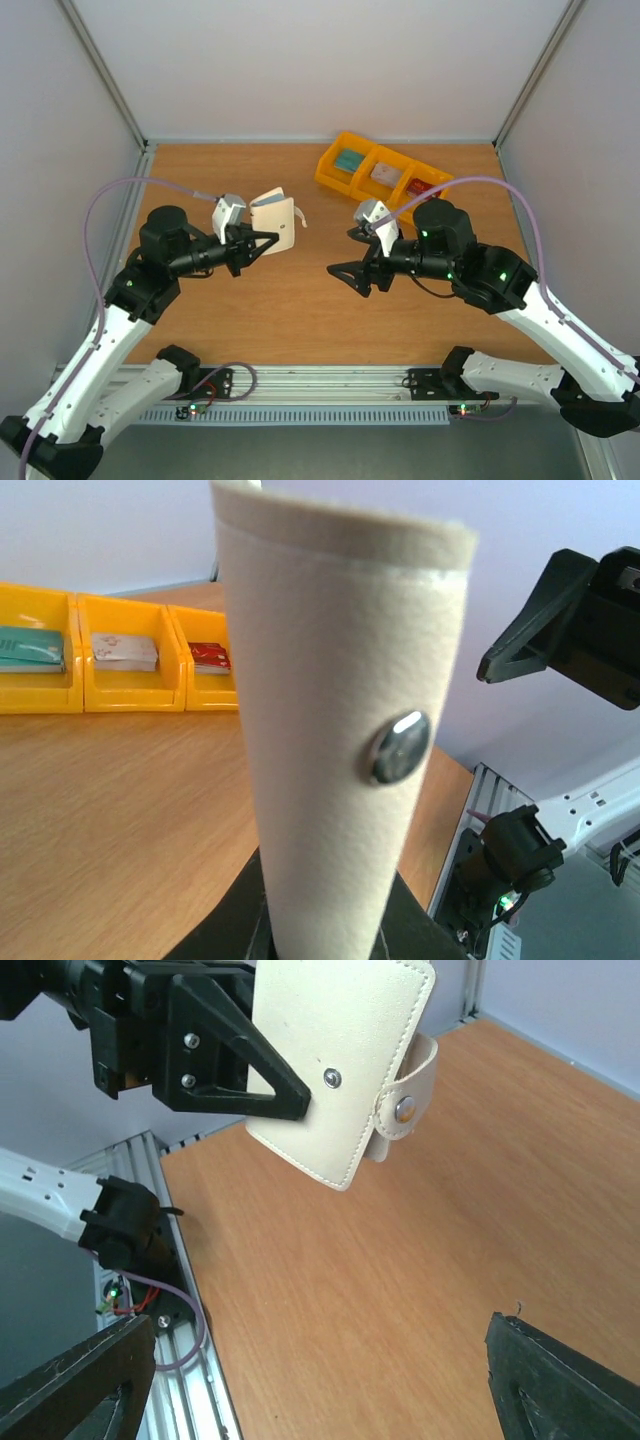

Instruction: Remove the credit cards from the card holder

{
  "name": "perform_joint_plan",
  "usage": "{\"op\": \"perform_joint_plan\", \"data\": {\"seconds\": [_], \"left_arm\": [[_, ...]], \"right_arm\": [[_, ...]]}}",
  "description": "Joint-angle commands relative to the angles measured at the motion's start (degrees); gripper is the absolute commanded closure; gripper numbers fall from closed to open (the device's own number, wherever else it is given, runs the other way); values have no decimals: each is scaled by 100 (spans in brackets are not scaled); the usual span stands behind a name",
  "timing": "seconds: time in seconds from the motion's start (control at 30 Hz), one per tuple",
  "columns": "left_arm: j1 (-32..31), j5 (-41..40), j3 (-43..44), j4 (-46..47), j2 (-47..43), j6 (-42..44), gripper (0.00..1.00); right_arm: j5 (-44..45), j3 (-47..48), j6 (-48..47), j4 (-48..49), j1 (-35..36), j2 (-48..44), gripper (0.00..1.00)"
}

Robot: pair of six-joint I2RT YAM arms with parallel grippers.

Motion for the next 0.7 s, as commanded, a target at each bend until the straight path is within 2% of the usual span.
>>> {"op": "perform_joint_plan", "data": {"seconds": [0.0, 0.23, 0.33, 0.4, 0.53, 0.67], "left_arm": [[6, -42, 2, 746, 12, -244, 100], [3, -9, -92, 923, -128, -384, 100], [7, -342, -180, 900, -278, -503, 100], [19, -482, -241, 886, -331, -698, 100], [51, -335, -418, 965, -534, -836, 100], [51, -73, -712, 1304, -815, -834, 100]], "right_arm": [[103, 42, 212, 34, -1, -150, 9], [-250, -144, 738, 1031, -1, -126, 6], [989, 67, 1507, 1070, -1, 378, 6], [1203, 165, 1480, 1008, 11, 675, 2], [23, 235, 1155, 1406, 76, 1010, 2], [-863, -169, 840, 2390, 65, 959, 2]]}}
